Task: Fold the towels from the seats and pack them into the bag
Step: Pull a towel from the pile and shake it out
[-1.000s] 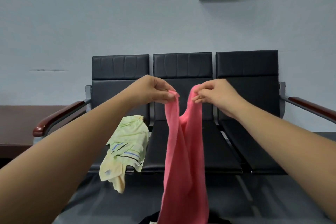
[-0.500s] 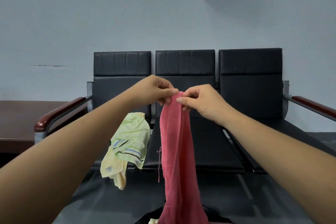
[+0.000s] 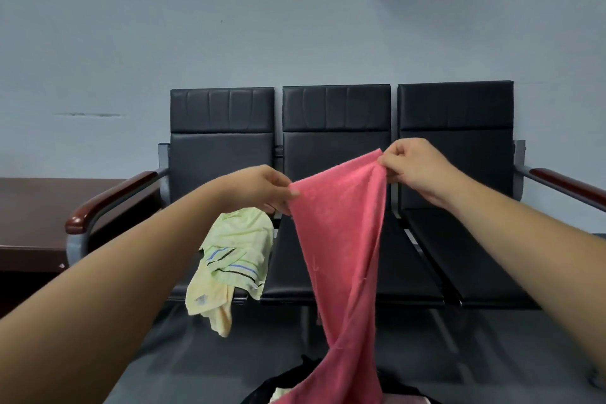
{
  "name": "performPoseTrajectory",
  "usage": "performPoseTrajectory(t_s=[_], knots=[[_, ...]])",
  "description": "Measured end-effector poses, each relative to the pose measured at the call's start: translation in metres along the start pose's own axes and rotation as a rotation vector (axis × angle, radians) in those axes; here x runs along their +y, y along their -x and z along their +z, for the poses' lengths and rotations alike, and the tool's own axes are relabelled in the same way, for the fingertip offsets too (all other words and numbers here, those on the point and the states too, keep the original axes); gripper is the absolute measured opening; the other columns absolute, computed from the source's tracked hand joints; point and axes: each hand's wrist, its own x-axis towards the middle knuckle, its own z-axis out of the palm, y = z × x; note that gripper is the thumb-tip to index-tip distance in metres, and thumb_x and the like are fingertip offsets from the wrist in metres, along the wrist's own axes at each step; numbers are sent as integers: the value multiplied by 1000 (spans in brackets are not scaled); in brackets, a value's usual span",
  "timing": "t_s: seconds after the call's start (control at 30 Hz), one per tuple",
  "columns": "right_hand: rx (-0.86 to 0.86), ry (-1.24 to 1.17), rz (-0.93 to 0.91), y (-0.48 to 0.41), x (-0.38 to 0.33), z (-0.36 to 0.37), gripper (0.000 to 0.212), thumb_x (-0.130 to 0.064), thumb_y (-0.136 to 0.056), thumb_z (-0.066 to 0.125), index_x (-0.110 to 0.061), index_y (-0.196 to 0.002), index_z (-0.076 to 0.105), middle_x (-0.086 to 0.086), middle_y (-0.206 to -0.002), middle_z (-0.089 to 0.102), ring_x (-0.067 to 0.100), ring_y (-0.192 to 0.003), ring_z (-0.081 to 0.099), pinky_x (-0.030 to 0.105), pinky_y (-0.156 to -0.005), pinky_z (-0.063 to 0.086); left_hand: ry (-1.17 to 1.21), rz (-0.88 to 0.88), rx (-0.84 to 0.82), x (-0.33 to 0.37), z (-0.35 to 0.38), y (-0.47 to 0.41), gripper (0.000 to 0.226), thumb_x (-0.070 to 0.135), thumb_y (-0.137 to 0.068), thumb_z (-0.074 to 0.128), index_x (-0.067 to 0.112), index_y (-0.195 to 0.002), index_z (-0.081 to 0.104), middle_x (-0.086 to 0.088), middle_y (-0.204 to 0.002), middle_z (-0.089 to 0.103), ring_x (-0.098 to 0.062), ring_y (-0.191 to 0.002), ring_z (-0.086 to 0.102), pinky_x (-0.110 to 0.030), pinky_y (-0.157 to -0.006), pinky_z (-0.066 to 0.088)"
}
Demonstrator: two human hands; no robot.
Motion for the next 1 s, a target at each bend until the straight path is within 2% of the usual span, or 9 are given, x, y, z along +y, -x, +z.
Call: performPoseTrajectory(t_s=[0.07, 0.17, 0.3, 0.37, 0.47, 0.6, 0.77, 0.87, 1.0], knots=[[25, -40, 32, -10, -1, -4, 21, 1, -92, 60, -8, -73, 60, 10, -77, 66, 21, -73, 66, 48, -88, 61, 1, 68, 142, 12, -6, -8, 25, 32, -99, 62, 10, -96, 75, 0, -88, 79, -14, -88, 75, -41, -96, 55], [33, -525, 23, -29, -26, -18, 24, 2, -95, 58, -9, -74, 59, 10, -75, 63, 23, -71, 62, 45, -80, 57, 337, 218, 348, 43, -27, -19, 21, 25, -98, 64, 8, -89, 72, -5, -84, 73, -17, -79, 66, -41, -91, 54], [-189, -1108, 29, -40, -54, -39, 12, 1, -96, 50, -3, -97, 62, 8, -84, 63, 17, -77, 62, 30, -86, 54, 713, 272, 58, 67, -57, -18, 23, 24, -94, 65, 8, -111, 66, -15, -110, 60, -28, -103, 56, -45, -104, 48], [-303, -866, 56, -33, -46, -41, 14, 0, -98, 49, -5, -93, 62, 8, -84, 64, 17, -78, 62, 31, -83, 54, 594, 202, 9, 64, -57, -17, 21, 25, -86, 70, 9, -99, 69, -10, -100, 67, -24, -96, 61, -38, -97, 54], [-149, -332, 45, -28, -23, -33, 25, 1, -97, 55, -11, -75, 54, 9, -82, 59, 19, -78, 58, 36, -79, 55, 509, 152, 166, 45, -45, -16, 11, 19, -87, 71, 9, -90, 72, -2, -84, 72, -11, -77, 62, -20, -75, 55], [77, -213, -51, -30, -15, -19, 21, -5, -97, 63, -11, -77, 60, 12, -95, 66, 25, -94, 67, 42, -92, 59, 414, 220, 413, 24, -25, -19, 12, 20, -87, 77, 11, -94, 77, -4, -87, 73, -11, -80, 62, -27, -80, 52], [8, -383, 56, -36, -14, -15, 13, 3, -97, 59, -3, -104, 69, 15, -106, 71, 26, -100, 70, 38, -90, 59, 343, 247, 554, 26, -17, -24, 23, 17, -91, 74, 10, -113, 73, -5, -98, 76, -6, -83, 71, -16, -76, 54], [-120, -480, 142, -33, -9, -11, 17, 1, -99, 56, -3, -101, 72, 6, -92, 72, 17, -88, 68, 32, -83, 55, 346, 210, 504, 25, -13, -25, 10, 21, -94, 70, 13, -99, 75, -2, -91, 74, -10, -83, 69, -26, -83, 57], [-326, -636, 83, -25, 3, -8, 19, -12, -103, 53, -11, -100, 71, 3, -96, 70, 18, -92, 66, 39, -95, 53, 516, 173, 418, 24, -2, -27, 9, 20, -99, 63, 15, -91, 65, -12, -88, 60, -21, -76, 60, -39, -74, 58]])
